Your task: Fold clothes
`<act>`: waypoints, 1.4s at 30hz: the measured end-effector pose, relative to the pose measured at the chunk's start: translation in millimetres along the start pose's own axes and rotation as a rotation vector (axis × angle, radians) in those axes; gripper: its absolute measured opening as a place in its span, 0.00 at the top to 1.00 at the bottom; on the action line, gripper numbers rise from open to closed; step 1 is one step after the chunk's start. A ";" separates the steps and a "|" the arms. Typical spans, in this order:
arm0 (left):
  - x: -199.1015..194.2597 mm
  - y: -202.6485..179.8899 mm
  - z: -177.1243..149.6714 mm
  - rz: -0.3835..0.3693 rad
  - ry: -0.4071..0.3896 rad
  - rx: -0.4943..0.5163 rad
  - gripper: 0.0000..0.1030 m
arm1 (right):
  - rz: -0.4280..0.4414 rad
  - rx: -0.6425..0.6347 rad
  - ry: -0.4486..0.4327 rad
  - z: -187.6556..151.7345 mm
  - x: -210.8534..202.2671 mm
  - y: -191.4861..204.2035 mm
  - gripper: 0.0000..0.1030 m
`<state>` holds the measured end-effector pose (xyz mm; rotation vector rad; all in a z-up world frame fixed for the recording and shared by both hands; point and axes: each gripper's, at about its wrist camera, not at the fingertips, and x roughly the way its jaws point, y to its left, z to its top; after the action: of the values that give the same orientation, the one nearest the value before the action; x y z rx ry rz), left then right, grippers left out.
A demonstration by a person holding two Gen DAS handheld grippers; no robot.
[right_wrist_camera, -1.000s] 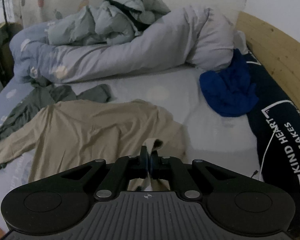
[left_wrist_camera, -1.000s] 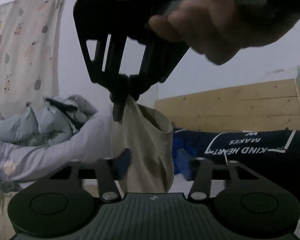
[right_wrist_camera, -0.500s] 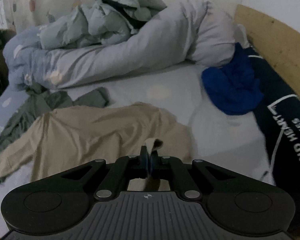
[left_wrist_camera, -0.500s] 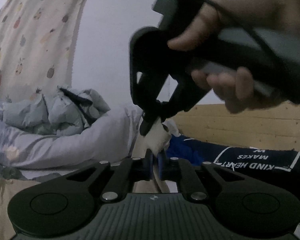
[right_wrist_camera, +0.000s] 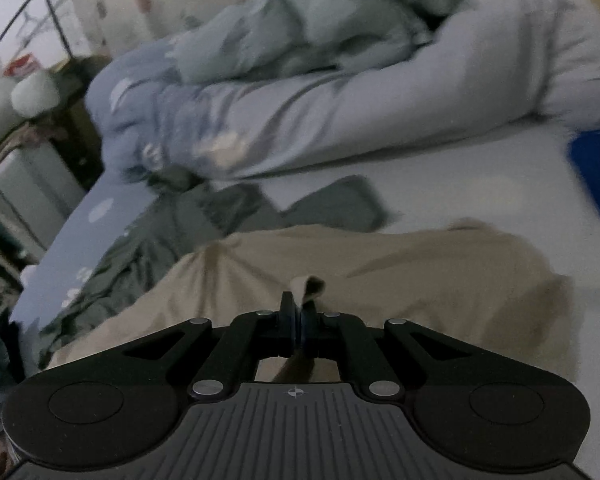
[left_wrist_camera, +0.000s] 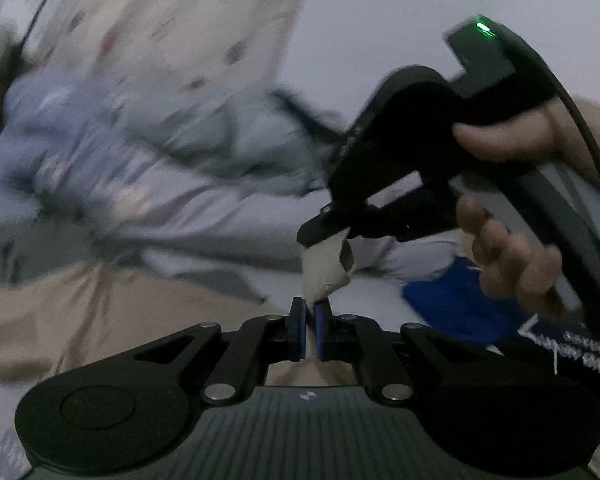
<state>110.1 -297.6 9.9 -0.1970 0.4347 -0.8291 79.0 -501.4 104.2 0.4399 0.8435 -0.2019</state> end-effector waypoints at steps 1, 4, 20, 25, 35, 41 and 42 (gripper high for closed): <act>4.5 14.0 0.9 0.014 0.018 -0.039 0.93 | 0.012 -0.002 0.011 1.8 15.4 8.0 0.97; 14.2 52.0 1.0 0.057 0.055 -0.123 0.93 | 0.033 0.022 0.045 4.4 60.1 26.0 0.97; 22.7 155.1 -24.7 0.219 0.171 -0.339 0.96 | 0.002 -0.124 0.183 -16.6 204.2 97.5 0.97; 20.9 157.8 -26.9 0.206 0.168 -0.317 0.89 | 0.000 -0.166 0.167 -22.9 201.0 106.9 0.97; 40.0 128.8 -7.3 0.153 0.184 -0.138 0.57 | -0.020 -0.266 0.185 -18.2 198.0 115.2 0.97; 38.5 111.7 -12.5 0.139 0.207 -0.059 0.51 | -0.022 -0.308 0.193 -14.2 194.4 120.1 0.97; 37.3 109.4 -13.4 0.138 0.206 -0.052 0.49 | -0.026 -0.313 0.195 -13.6 194.6 120.6 0.97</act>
<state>199.4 -252.9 -49.8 -0.1278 0.6568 -0.7052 238.3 -387.7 -15.6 0.1560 1.0530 -0.0490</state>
